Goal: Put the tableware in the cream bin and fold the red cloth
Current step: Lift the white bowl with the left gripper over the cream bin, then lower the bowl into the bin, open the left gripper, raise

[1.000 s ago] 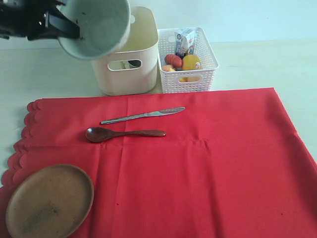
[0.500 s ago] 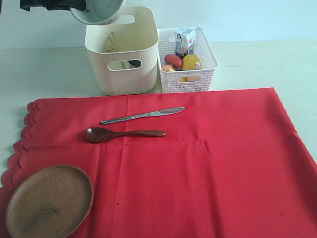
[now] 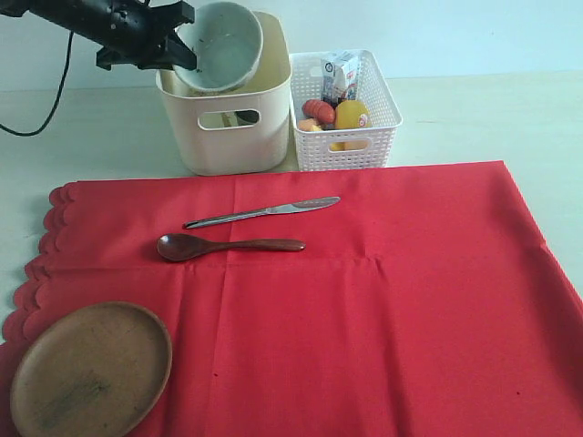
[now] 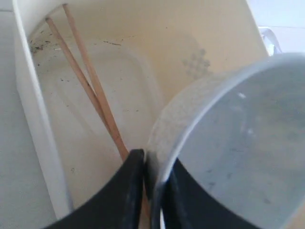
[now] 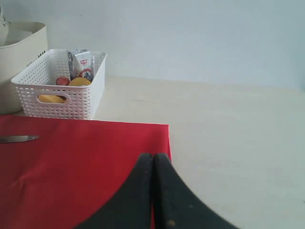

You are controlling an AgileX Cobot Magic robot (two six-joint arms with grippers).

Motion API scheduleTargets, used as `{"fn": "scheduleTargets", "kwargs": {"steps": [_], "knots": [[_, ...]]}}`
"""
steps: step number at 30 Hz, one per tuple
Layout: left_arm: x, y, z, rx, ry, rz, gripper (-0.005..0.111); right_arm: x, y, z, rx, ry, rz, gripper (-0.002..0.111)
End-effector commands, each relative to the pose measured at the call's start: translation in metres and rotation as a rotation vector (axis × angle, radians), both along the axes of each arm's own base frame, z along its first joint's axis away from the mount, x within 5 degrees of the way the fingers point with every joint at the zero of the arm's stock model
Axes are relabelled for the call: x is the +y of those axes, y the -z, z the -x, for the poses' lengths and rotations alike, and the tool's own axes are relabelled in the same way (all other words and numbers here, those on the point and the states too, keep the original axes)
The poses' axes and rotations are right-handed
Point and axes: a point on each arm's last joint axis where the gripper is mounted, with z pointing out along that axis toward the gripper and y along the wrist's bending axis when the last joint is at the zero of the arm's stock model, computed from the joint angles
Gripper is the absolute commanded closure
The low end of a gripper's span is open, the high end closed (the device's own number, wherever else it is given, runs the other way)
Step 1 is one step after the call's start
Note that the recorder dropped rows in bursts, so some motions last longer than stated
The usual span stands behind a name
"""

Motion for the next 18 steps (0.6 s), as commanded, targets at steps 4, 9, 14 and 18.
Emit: {"fn": "scheduleTargets", "kwargs": {"steps": [4, 9, 14, 18], "knots": [[0.001, -0.003, -0.002, -0.031, -0.001, -0.045, 0.069, 0.000, 0.001, 0.000, -0.008, 0.007, -0.003, 0.108], [0.003, -0.016, 0.001, -0.054, -0.001, -0.042, 0.069, 0.000, 0.001, 0.000, -0.008, 0.007, -0.003, 0.108], [0.007, -0.049, 0.009, -0.122, 0.011, -0.086, 0.069, 0.000, 0.001, 0.000, -0.008, 0.007, -0.003, 0.108], [0.009, -0.080, 0.020, -0.168, 0.031, -0.105, 0.069, 0.000, 0.001, 0.000, -0.008, 0.007, -0.003, 0.108]]}}
